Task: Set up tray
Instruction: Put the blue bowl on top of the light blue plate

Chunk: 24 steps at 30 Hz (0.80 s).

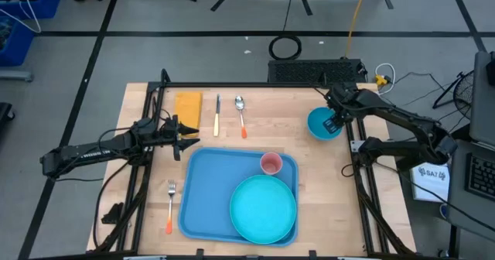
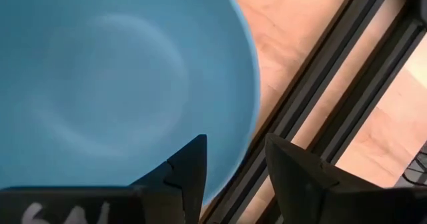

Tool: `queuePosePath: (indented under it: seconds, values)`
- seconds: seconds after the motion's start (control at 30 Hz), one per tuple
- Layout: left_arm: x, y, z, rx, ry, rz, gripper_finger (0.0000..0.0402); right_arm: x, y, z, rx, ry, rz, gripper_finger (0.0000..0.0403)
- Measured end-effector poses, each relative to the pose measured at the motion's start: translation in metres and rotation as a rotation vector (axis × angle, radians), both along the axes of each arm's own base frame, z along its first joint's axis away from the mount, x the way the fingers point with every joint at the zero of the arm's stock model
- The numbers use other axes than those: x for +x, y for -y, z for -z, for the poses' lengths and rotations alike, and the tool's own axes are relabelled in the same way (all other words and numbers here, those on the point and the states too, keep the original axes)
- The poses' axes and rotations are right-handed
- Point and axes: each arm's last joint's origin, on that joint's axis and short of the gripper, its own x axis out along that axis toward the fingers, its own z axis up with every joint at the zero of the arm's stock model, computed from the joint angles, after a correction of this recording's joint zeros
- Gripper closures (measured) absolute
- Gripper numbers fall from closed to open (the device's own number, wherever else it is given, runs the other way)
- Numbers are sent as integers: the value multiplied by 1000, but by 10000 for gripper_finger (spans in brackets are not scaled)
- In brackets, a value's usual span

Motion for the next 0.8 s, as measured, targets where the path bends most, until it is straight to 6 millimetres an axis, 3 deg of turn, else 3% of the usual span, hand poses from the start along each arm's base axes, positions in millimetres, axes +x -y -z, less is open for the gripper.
queuePosePath:
  seconds: [0.43,0.53,0.67,0.8]
  values:
    - [0,0,0,12,-2,2,201,12,11,17,35,13,28,270]
    - [0,0,0,12,-2,2,201,13,11,21,66,15,19,301]
    - [0,0,0,13,-2,2,201,14,12,21,66,20,14,380]
    - [0,0,0,14,-2,2,201,13,11,19,68,36,10,393]
